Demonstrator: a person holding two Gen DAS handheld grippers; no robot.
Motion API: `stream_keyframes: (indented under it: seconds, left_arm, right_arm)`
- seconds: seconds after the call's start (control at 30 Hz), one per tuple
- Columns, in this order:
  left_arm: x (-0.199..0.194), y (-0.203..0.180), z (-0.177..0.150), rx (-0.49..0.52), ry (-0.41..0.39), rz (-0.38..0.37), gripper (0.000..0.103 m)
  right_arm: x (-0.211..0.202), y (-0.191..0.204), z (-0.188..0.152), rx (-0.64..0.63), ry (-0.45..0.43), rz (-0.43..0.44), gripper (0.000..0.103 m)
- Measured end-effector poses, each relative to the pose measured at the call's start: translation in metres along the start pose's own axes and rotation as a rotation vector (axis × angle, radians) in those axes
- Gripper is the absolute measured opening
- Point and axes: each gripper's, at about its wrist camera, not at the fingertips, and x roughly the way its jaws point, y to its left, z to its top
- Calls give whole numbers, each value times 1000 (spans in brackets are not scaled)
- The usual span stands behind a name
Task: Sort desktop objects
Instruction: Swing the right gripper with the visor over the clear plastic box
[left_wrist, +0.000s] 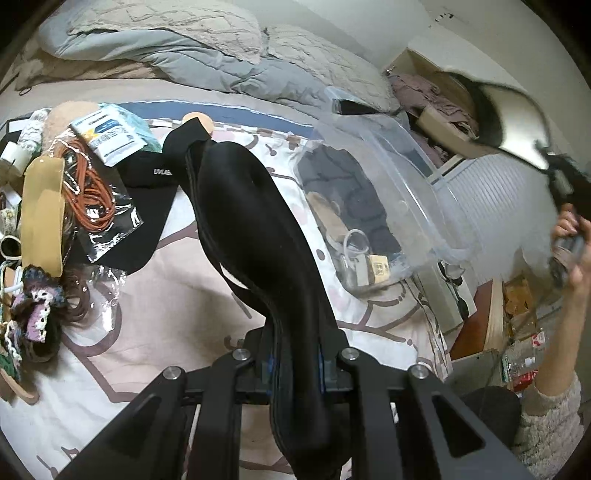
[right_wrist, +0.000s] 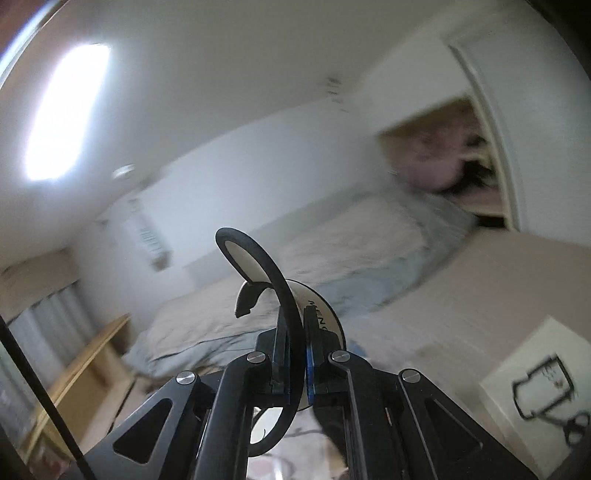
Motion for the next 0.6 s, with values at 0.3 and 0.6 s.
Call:
stream_keyframes:
  seconds: [0.3, 0.6]
  left_arm:
    - [8, -3, 2, 16, 24, -8, 16]
    - [13, 0, 2, 7, 44, -14, 16]
  right_arm:
    - [63, -46, -38, 127, 67, -201, 6]
    - [66, -29, -32, -115, -17, -355, 6]
